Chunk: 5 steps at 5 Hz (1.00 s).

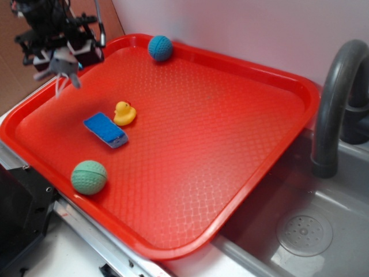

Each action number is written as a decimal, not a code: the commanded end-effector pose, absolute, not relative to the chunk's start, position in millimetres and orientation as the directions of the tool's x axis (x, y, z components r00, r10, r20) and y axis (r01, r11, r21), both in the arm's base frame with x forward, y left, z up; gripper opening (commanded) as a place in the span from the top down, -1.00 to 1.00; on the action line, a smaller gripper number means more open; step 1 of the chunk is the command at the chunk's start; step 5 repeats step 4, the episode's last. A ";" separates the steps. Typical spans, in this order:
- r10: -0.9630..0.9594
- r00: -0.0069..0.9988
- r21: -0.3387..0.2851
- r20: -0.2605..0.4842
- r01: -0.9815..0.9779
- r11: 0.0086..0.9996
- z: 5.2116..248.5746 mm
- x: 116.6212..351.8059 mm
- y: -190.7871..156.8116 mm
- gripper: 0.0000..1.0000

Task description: Grab the gray animal.

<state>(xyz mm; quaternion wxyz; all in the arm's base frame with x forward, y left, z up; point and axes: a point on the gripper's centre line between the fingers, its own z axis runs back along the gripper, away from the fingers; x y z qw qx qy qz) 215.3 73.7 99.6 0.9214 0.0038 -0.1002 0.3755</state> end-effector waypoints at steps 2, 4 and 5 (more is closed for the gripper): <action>0.332 0.938 -0.174 0.103 -0.311 0.934 184.4 194.3 12.1 1.00; 0.288 0.948 -0.111 0.134 -0.274 0.955 180.5 193.8 10.9 1.00; 0.288 0.948 -0.111 0.134 -0.274 0.955 180.5 193.8 10.9 1.00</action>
